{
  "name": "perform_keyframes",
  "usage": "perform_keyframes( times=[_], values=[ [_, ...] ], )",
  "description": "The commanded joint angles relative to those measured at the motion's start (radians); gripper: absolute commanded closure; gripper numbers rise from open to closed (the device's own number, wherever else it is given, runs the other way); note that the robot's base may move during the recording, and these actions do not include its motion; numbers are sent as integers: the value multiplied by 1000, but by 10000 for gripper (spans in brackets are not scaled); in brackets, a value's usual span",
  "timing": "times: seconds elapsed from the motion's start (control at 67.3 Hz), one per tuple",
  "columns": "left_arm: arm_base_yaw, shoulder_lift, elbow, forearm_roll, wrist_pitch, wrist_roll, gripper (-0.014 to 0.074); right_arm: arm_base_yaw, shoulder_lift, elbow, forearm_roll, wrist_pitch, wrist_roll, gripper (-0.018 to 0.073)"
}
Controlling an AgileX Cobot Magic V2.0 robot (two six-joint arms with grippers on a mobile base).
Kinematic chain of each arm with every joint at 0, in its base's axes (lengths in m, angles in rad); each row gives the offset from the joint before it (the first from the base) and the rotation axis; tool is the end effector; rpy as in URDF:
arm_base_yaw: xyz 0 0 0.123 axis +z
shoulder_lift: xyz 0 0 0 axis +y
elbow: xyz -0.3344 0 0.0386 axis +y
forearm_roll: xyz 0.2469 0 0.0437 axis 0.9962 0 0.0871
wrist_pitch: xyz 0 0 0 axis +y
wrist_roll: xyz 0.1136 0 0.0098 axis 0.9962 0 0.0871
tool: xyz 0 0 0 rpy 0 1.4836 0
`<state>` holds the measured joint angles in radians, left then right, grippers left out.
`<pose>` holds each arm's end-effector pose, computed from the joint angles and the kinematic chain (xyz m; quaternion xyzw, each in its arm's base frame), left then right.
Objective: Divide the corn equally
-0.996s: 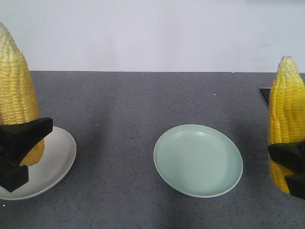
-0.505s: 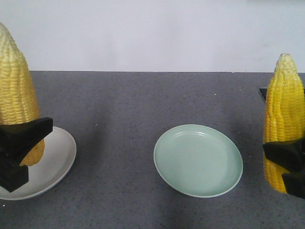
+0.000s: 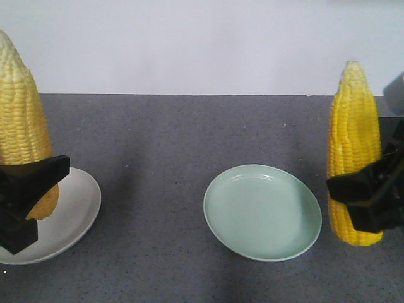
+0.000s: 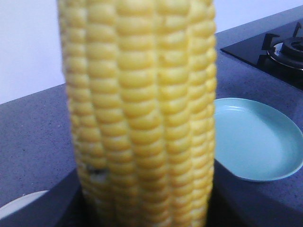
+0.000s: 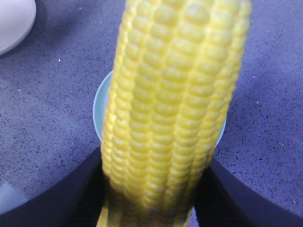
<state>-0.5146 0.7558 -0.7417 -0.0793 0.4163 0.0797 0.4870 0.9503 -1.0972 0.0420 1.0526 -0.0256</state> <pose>0.1183 -0.0711 0.3823 0.2197 0.7870 -0.1573 0.5546 0.1329 0.0751 0.4136 -0.2329 0.9003 0.1042 0.3528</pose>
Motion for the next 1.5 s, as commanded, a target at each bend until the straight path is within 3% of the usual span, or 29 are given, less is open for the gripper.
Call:
perform_keyframes(
  times=[0.0,0.684,0.966,1.486],
  values=[
    [-4,-6,-24,-9,-76,-5,333,-2,80,-88,3,-3,-2,351],
    [-4,-6,-24,-9,-76,-5,333,-3,623,-443,-42,209,-12,349],
    [-4,-6,-24,-9,-76,-5,333,-3,752,-463,-99,225,-12,349],
    [-4,-6,-24,-9,-76,-5,333,-3,867,-463,-111,234,-13,325]
  ],
)
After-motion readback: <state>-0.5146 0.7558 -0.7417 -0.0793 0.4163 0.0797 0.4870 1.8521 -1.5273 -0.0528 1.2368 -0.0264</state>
